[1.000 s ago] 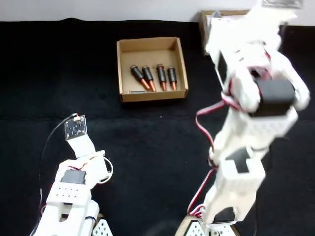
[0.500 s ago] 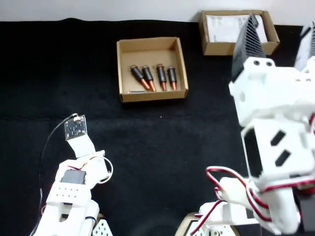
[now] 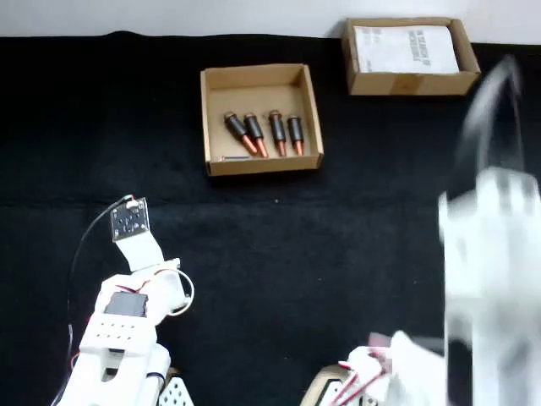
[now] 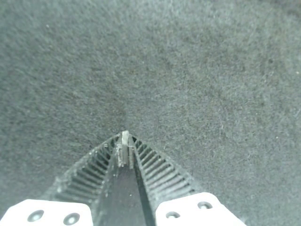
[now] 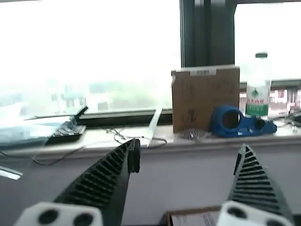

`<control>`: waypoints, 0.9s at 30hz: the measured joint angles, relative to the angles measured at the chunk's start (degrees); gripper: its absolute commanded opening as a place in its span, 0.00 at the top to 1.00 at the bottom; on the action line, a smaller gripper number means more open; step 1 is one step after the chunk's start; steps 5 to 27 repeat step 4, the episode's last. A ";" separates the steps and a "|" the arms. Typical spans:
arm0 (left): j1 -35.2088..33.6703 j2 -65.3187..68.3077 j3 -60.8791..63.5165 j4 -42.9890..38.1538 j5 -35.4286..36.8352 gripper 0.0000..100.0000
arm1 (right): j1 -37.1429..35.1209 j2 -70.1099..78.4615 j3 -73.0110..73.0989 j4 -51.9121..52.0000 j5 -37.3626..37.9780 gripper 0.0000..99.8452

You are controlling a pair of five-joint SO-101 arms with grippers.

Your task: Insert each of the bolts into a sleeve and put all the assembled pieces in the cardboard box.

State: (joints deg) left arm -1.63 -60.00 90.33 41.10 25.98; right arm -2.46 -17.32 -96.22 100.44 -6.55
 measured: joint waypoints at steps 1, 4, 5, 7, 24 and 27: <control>0.00 0.00 0.00 0.00 0.00 0.99 | -0.70 -2.90 1.85 0.00 0.00 0.70; 0.00 0.00 0.00 0.00 0.00 0.99 | -3.16 -11.78 12.92 0.00 0.00 0.70; 0.00 0.00 0.00 0.00 0.00 0.99 | -3.16 -11.78 12.92 0.00 0.00 0.70; 0.00 0.00 0.00 0.00 0.00 0.99 | -3.16 -11.78 12.92 0.00 0.00 0.70; 0.00 0.00 0.00 0.00 0.00 0.99 | -3.16 -11.78 12.92 0.00 0.00 0.70; 0.00 0.00 0.00 0.00 0.00 0.99 | -3.16 -11.78 12.92 0.00 0.00 0.70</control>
